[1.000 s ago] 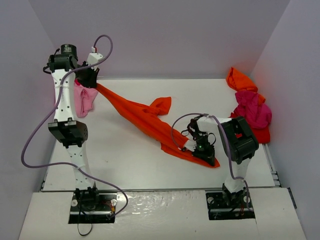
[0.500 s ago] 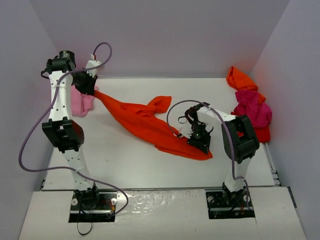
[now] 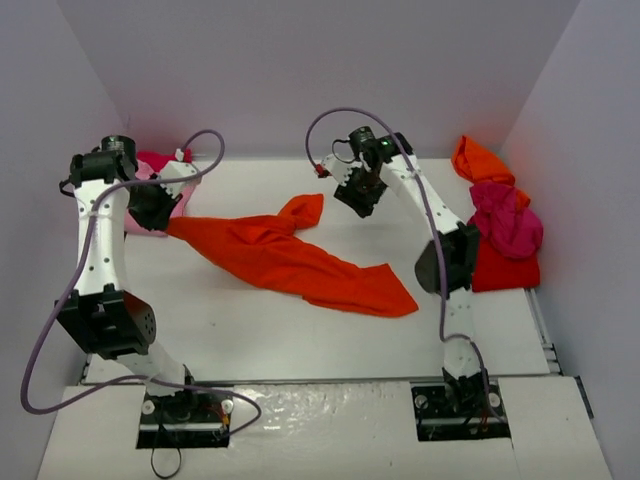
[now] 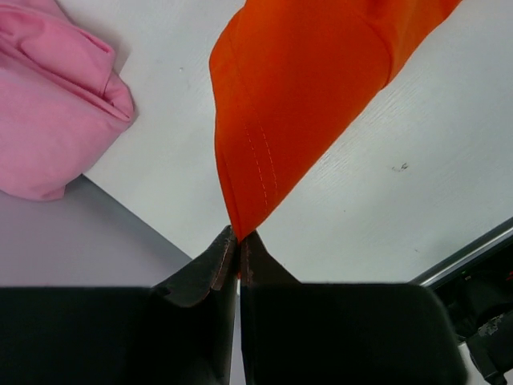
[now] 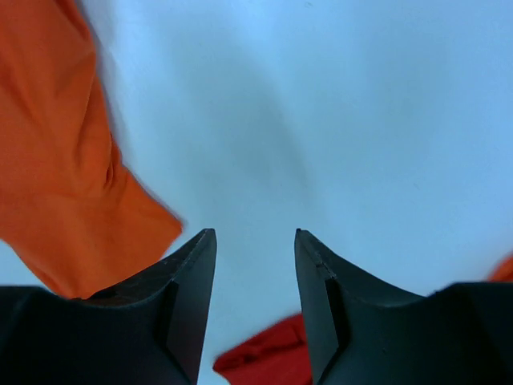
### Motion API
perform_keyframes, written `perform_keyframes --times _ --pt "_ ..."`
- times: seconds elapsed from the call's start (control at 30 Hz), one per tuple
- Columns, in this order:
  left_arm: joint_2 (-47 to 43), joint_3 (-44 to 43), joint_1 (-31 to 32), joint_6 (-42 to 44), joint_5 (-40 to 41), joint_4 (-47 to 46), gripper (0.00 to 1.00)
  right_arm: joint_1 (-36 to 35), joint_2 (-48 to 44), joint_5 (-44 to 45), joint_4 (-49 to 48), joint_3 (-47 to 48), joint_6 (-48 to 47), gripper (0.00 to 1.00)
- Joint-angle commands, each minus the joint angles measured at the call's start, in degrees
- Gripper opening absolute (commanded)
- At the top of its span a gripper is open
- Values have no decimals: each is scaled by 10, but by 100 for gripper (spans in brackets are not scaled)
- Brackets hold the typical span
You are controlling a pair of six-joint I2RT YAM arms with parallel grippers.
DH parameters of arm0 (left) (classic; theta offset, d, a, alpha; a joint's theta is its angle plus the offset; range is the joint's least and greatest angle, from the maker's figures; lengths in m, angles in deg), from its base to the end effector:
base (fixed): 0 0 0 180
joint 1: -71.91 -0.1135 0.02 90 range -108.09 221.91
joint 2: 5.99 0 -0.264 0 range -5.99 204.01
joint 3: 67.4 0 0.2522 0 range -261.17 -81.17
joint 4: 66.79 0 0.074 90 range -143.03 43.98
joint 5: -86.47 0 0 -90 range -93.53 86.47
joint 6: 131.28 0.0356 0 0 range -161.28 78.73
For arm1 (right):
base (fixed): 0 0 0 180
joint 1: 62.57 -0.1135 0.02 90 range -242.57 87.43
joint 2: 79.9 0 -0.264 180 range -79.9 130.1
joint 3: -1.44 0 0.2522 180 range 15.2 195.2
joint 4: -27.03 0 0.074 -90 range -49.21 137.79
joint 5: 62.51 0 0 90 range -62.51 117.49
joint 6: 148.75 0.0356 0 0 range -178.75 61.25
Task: Fold and stack the t-shirts
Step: Flatten out the tshirt
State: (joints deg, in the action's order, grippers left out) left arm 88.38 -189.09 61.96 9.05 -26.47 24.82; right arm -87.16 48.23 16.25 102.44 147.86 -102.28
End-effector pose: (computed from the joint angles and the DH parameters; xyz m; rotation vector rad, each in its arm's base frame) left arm 0.3082 0.0400 0.3963 0.9926 2.3565 -0.1555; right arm 0.4350 0.2067 0.3088 -1.4850 2.0648 0.1233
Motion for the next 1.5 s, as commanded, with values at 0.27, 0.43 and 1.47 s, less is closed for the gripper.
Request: perform_keyframes --times 0.27,0.43,1.47 --pt "-76 55 -73 49 66 170 0 -108 80 -1 -46 -22 24 43" --pt "-133 87 -77 41 81 140 0 -120 82 43 -98 31 14 42" --pt "-178 -73 203 -22 -158 165 0 -103 5 -78 -251 -32 -1 42"
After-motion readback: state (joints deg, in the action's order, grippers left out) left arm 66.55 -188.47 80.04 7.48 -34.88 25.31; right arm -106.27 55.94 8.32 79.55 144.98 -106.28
